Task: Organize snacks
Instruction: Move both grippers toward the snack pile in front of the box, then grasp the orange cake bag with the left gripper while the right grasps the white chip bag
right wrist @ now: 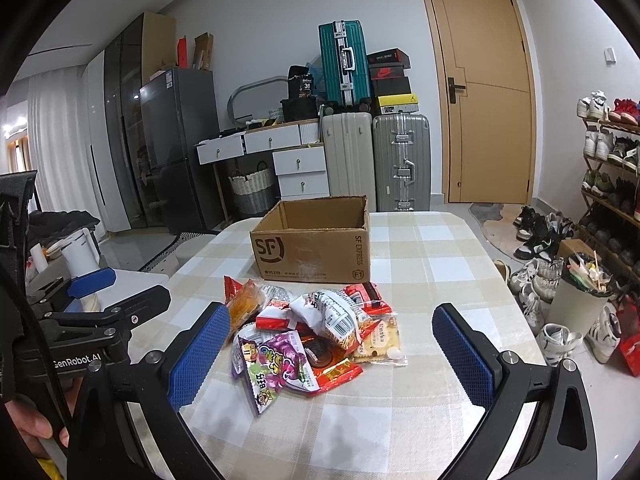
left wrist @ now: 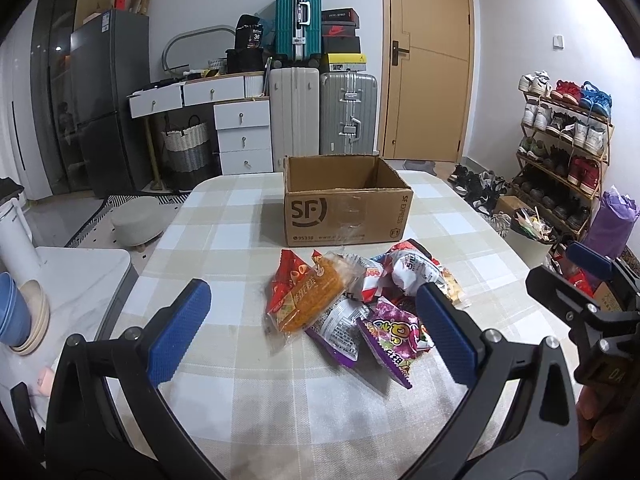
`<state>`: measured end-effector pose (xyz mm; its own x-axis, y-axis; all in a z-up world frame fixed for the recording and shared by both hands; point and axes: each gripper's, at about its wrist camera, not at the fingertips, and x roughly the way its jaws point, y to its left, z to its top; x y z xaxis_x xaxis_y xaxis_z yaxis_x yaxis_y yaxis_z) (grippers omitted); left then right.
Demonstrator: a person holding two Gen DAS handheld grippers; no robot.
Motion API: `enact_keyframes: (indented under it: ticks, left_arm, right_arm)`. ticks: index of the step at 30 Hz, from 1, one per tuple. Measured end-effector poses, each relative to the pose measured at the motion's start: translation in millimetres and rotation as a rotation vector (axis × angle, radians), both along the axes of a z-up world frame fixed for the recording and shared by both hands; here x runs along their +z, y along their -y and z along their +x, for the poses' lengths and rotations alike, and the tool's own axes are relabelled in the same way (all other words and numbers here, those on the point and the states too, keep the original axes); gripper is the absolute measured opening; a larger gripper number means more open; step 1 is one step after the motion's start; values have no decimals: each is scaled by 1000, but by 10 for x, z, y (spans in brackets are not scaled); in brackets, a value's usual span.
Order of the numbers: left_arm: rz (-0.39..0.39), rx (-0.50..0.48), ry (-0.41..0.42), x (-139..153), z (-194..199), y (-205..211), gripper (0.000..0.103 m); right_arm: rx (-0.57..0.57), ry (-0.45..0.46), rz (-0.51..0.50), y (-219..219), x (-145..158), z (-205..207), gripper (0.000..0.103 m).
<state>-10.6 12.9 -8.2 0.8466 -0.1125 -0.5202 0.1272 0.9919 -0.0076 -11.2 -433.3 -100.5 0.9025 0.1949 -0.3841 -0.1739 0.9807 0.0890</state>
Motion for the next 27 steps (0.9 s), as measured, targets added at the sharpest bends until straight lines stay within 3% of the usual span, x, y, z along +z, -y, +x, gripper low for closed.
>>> enact_keyframes:
  ticks: [12,27]
  left_arm:
    - [-1,-3,-49,-129,150,-23,102]
    - [8,18,-155,-566,768,-92,102]
  right_arm:
    - [20,-19,17,7,-91,82,103]
    - [84,-86,39,49,-444,462,103]
